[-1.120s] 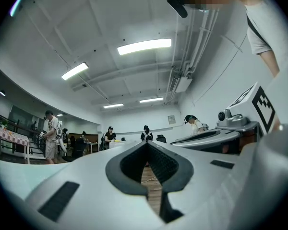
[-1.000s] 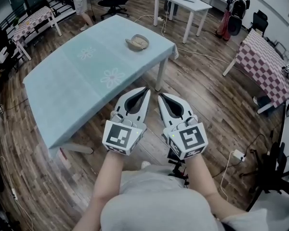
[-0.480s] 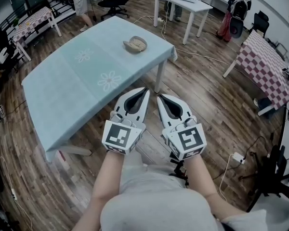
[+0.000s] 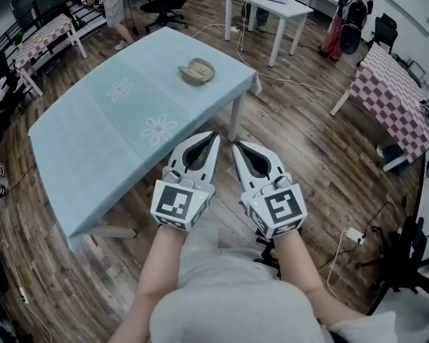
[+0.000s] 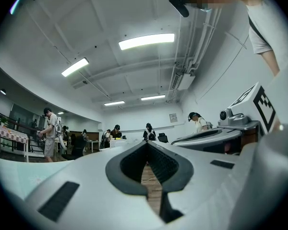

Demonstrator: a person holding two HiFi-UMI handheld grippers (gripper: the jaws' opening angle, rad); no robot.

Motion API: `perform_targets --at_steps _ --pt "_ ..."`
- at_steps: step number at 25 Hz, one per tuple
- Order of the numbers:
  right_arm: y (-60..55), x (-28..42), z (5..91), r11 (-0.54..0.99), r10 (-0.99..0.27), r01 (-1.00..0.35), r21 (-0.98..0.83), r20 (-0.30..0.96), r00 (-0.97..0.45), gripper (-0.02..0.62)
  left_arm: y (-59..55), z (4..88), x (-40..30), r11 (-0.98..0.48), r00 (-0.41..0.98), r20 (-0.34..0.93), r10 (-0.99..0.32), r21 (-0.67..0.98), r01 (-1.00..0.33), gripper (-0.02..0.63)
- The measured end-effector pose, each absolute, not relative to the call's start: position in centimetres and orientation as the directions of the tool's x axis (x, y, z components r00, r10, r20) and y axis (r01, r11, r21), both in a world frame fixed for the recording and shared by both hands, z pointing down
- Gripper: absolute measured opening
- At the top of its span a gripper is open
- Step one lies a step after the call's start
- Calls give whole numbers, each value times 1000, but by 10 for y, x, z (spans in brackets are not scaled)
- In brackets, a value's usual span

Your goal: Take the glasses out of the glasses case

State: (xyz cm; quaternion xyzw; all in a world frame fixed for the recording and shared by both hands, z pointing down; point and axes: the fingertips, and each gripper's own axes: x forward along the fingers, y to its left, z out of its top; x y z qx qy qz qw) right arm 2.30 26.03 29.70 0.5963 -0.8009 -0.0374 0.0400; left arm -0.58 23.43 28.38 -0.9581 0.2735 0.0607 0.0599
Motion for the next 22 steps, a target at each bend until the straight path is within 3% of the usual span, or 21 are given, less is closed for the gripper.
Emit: perform_targets --at_steps 22 --pt "124 49 304 257 -966 -961 99 36 -254 8 90 287 16 -855 852 -152 -501 -65 -514 8"
